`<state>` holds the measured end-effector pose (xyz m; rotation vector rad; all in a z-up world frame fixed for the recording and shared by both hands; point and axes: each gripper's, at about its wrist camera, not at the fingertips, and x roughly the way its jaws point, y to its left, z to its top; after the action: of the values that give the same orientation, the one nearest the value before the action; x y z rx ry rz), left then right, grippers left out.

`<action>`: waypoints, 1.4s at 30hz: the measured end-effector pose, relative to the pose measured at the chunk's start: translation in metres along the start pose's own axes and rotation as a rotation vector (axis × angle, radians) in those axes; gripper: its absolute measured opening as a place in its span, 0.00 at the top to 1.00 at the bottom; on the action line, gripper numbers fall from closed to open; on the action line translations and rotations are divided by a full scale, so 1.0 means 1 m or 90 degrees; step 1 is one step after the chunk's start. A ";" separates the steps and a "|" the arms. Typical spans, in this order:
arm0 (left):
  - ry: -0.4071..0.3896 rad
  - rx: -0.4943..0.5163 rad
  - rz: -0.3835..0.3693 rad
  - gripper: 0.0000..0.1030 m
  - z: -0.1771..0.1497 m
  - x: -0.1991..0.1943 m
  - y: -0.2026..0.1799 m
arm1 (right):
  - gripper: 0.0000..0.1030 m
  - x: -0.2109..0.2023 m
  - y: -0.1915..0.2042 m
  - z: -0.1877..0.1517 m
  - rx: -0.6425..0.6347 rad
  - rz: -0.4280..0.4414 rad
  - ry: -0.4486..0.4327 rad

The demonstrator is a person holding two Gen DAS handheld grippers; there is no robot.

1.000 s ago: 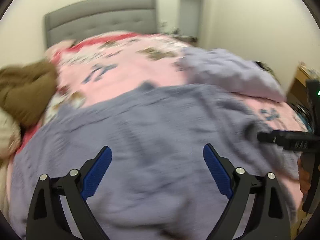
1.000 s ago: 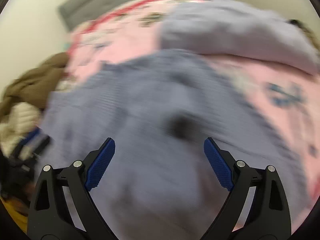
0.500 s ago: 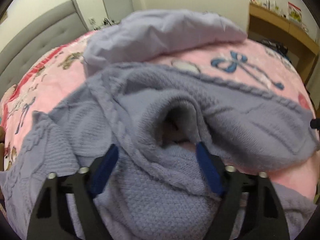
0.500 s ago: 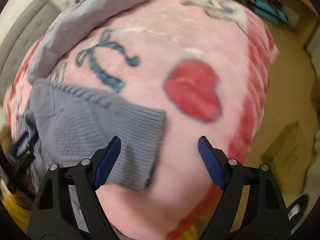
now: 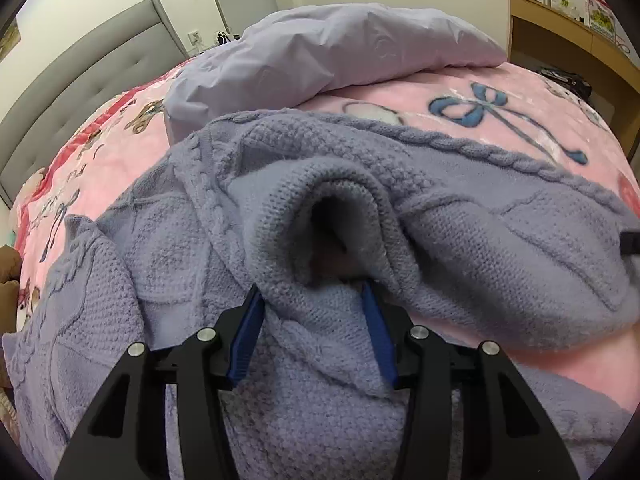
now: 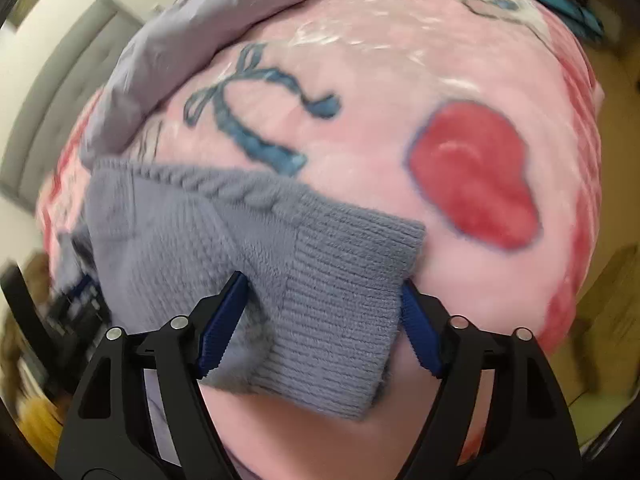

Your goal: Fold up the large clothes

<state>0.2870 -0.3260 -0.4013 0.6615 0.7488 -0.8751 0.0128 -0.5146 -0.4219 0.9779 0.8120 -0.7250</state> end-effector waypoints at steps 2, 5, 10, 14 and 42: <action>0.000 -0.001 0.001 0.53 0.000 0.001 0.000 | 0.82 -0.006 -0.002 0.004 0.006 0.033 0.001; 0.002 -0.017 0.002 0.53 0.000 0.000 0.000 | 0.86 -0.017 0.013 0.013 -0.023 0.099 0.000; 0.001 -0.053 -0.004 0.53 0.000 -0.005 0.001 | 0.87 -0.067 0.071 0.056 -0.100 0.171 -0.070; -0.005 -0.079 -0.008 0.53 0.001 -0.009 -0.004 | 0.87 -0.119 0.156 0.110 -0.229 0.236 -0.119; -0.012 -0.185 0.019 0.53 0.015 0.001 -0.036 | 0.87 0.089 0.547 -0.282 -1.001 0.083 0.189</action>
<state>0.2613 -0.3552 -0.4005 0.4052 0.8283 -0.7255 0.4357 -0.0633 -0.3602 -0.3184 1.2083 0.2869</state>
